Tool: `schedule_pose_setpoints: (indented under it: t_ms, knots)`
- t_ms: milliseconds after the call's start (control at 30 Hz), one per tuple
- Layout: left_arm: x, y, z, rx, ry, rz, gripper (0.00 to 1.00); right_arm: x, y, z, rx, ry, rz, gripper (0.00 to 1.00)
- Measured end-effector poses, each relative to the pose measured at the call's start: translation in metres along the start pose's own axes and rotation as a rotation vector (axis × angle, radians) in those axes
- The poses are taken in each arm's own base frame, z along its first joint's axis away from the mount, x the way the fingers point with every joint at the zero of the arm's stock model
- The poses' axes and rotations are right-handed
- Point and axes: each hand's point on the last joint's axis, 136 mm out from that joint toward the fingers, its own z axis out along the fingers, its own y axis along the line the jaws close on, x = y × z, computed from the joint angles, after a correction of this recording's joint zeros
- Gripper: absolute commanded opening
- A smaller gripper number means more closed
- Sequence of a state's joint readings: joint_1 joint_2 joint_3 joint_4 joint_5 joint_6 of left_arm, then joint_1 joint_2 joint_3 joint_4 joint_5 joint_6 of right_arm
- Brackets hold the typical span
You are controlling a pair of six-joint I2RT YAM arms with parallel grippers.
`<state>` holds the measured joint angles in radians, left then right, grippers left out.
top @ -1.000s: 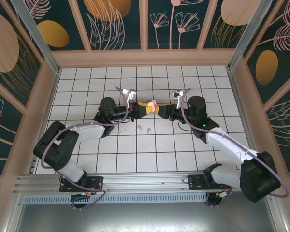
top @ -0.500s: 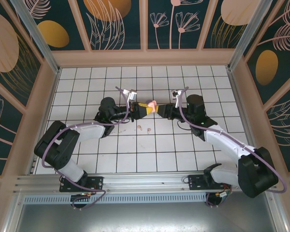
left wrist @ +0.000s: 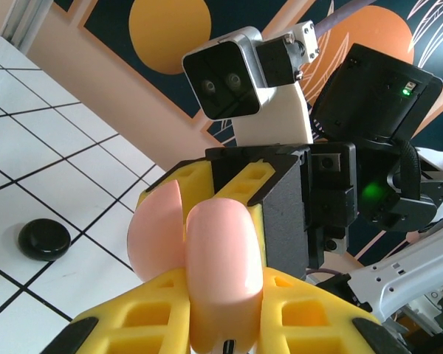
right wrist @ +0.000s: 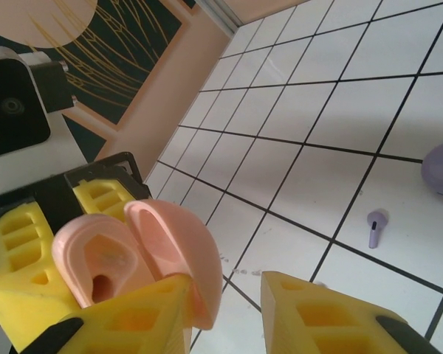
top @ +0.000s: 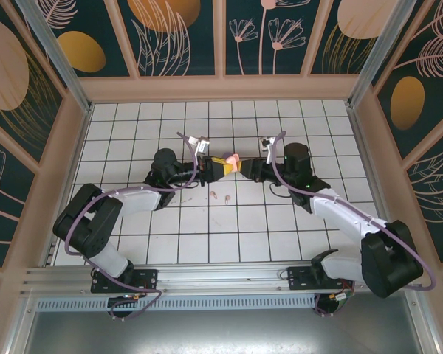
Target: Insert wireless bluetooth earbuds into charging case
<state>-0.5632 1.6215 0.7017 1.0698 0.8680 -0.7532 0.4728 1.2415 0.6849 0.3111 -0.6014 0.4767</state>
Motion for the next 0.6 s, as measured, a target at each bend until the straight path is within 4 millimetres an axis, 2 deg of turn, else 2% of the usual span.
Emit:
schedule_pose_setpoints:
  t_ms: [200, 367, 400, 533, 600]
  knots:
    - [-0.0025, 0.0003, 0.0006, -0.003, -0.007, 0.004, 0.00, -0.0029, 0.0023, 0.0027, -0.012, 0.006, -0.007, 0.20]
    - [-0.0036, 0.0011, 0.0007, -0.007, -0.011, -0.001, 0.00, -0.0028, 0.0036, 0.0031, -0.018, 0.011, -0.013, 0.03]
    - [-0.0036, 0.0013, 0.0007, -0.008, -0.012, -0.003, 0.05, -0.0026, 0.0034, 0.0031, -0.018, 0.012, -0.015, 0.00]
    - [-0.0047, 0.0033, 0.0008, -0.018, -0.019, -0.013, 0.42, -0.0039, 0.0038, 0.0031, -0.014, 0.013, -0.024, 0.00]
    - [-0.0057, 0.0053, 0.0008, -0.029, -0.026, -0.012, 0.56, -0.0058, 0.0026, 0.0033, 0.002, 0.010, -0.024, 0.00]
